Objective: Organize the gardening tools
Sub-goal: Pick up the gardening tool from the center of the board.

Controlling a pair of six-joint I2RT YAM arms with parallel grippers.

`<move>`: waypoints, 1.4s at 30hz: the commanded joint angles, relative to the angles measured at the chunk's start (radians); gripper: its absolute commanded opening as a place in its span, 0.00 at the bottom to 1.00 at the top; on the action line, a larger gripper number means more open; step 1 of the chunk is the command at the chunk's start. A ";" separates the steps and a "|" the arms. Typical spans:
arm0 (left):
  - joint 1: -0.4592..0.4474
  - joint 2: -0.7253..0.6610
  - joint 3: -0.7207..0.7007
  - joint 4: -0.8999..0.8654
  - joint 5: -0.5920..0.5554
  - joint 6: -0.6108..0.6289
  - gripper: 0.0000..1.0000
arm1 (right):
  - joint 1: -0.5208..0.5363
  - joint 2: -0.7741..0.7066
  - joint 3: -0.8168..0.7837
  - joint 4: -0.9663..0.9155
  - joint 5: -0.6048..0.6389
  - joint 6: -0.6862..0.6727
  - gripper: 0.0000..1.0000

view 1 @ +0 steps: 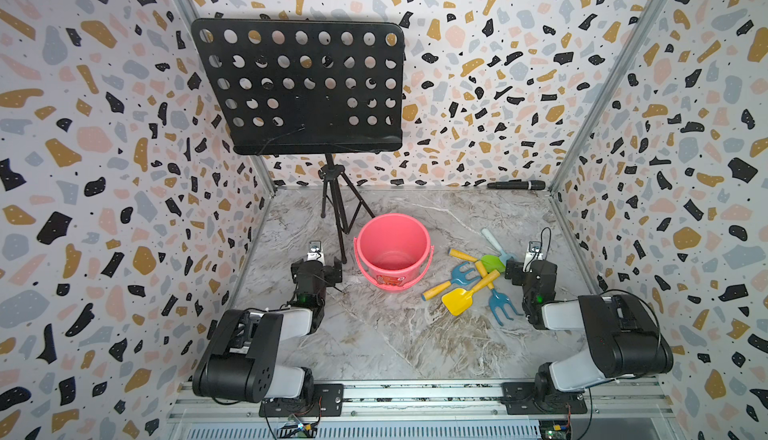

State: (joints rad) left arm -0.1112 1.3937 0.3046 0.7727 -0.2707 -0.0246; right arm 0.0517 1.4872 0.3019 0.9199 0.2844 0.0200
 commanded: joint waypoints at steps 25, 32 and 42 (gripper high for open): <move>0.007 -0.518 0.141 -0.648 -0.097 -0.293 0.99 | 0.033 -0.293 0.535 -1.328 -0.015 0.398 1.00; 0.007 -0.597 0.184 -0.787 -0.074 -0.399 0.99 | 0.138 -0.323 0.542 -1.537 -0.080 0.447 0.94; 0.006 -0.651 0.215 -0.854 -0.029 -0.451 0.99 | 0.174 -0.474 0.458 -1.639 -0.245 0.526 0.78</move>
State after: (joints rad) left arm -0.1112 0.7570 0.4751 -0.0692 -0.3168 -0.4461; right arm 0.2184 1.0565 0.7815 -0.6479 0.1265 0.5014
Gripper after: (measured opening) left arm 0.994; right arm 0.788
